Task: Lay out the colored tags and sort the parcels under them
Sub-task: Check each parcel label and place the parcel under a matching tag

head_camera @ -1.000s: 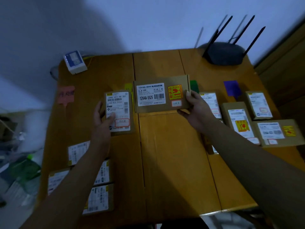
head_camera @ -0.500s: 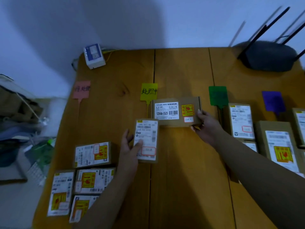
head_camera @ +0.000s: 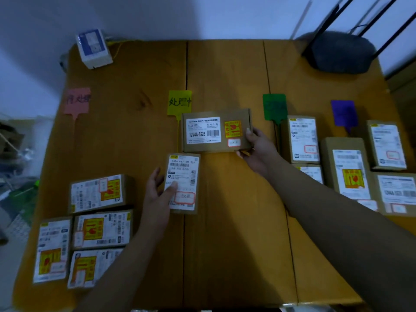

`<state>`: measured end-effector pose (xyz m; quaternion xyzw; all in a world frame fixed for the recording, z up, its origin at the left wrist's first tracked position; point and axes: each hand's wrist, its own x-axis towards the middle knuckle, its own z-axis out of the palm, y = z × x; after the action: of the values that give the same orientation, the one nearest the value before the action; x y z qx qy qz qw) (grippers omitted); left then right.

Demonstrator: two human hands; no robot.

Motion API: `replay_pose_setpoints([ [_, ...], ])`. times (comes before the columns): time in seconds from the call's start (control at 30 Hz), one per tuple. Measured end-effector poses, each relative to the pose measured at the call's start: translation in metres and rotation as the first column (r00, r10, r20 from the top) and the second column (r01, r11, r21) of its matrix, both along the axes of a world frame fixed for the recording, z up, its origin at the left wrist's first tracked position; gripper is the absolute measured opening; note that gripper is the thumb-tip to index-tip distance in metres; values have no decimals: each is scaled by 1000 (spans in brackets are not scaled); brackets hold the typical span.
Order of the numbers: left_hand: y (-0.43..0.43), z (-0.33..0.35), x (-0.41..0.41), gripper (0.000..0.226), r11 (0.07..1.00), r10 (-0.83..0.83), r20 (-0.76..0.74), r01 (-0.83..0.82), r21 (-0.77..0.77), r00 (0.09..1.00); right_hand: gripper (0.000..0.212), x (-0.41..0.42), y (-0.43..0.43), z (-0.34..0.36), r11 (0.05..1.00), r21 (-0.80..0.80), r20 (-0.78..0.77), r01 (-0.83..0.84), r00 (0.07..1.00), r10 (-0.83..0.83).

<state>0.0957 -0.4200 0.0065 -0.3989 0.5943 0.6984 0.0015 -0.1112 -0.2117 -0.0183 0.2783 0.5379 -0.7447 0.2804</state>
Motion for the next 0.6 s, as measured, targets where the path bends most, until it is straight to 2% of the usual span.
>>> replay_pose_setpoints([
  [0.3, 10, -14, 13, 69, 999, -38, 29, 38, 16, 999, 50, 2, 0, 1, 999, 16, -66, -35, 997, 36],
  [0.5, 17, -14, 14, 67, 999, -28, 31, 27, 39, 999, 46, 1, 1, -9, 980, 175, -111, -99, 987, 119],
  [0.6, 18, -7, 12, 66, 999, -4, 14, 4, 45, 1000, 41, 3, -2, -13, 945, 303, -163, -119, 971, 175],
])
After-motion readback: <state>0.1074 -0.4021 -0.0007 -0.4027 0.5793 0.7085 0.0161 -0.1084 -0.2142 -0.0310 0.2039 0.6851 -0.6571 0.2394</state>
